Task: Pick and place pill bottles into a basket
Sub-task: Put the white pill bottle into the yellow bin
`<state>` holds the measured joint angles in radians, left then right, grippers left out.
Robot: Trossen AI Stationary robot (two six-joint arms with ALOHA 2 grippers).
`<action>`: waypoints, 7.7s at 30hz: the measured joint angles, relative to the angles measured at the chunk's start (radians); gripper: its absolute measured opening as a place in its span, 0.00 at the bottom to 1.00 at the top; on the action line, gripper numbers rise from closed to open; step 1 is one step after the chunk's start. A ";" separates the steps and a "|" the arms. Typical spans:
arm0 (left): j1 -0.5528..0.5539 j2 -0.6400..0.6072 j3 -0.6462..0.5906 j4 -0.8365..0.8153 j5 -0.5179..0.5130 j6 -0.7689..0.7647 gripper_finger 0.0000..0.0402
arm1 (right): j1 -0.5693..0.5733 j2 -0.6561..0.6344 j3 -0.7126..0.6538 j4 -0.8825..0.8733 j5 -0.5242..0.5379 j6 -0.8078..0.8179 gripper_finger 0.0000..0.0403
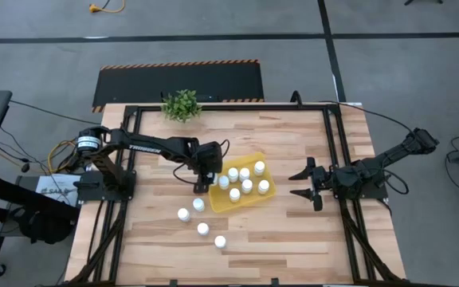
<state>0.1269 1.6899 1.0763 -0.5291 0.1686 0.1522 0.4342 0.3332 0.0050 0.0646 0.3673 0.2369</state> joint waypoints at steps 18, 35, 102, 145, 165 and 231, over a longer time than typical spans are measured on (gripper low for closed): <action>0.007 -0.002 0.000 0.005 0.005 0.008 0.50 | 0.000 0.000 0.000 0.000 0.000 0.000 0.57; 0.010 -0.002 -0.001 0.004 0.022 0.028 0.50 | 0.000 0.000 0.000 0.000 0.000 0.000 0.57; -0.105 -0.419 0.081 -0.808 0.016 0.107 0.75 | 0.000 0.000 0.000 0.000 0.000 0.000 0.57; -0.391 -0.401 -0.109 -0.394 -0.043 -0.091 0.75 | 0.000 0.000 0.000 0.000 0.000 0.000 0.57; -0.465 -0.256 -0.109 -0.265 -0.071 -0.248 0.75 | 0.000 0.019 0.000 0.000 -0.001 0.000 0.57; -0.439 -0.264 0.024 -0.478 -0.097 -0.350 0.40 | 0.000 0.020 0.000 -0.001 -0.001 0.000 0.57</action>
<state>-0.3119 1.4261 1.0998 -1.0074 0.0711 -0.1973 0.4343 0.3533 0.0051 0.0639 0.3664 0.2368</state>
